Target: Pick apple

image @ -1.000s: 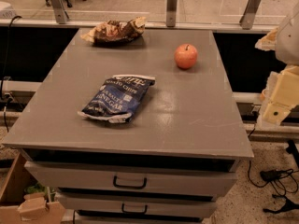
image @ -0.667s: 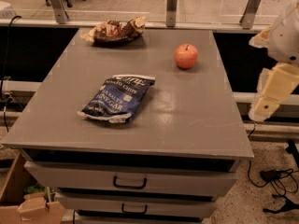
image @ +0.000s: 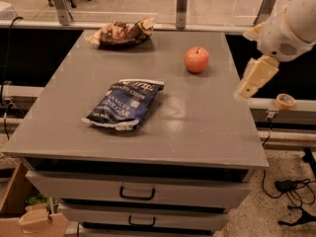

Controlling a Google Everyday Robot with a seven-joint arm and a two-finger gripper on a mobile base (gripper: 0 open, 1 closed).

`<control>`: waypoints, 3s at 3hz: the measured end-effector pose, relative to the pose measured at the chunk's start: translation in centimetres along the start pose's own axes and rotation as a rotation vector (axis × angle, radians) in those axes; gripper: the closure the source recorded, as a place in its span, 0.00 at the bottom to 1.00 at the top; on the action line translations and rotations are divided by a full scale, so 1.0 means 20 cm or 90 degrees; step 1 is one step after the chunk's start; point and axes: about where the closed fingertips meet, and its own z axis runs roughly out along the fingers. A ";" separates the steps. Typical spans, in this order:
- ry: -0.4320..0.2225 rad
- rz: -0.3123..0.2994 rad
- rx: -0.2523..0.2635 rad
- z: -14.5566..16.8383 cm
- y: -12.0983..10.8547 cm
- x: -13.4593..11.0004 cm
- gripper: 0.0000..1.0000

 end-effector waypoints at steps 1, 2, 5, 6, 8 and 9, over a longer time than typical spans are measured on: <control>-0.080 0.036 0.021 0.19 -0.22 -0.04 0.00; -0.137 0.080 0.028 0.39 -0.39 -0.10 0.00; -0.255 0.242 -0.025 0.81 -0.58 -0.09 0.18; -0.282 0.268 -0.070 0.86 -0.54 -0.13 0.41; -0.372 0.219 -0.172 0.65 -0.39 -0.35 0.87; -0.418 0.154 -0.222 0.39 -0.23 -0.46 1.00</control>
Offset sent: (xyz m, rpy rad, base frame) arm 0.1642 0.0307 -0.0468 0.3707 -0.0819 -0.1022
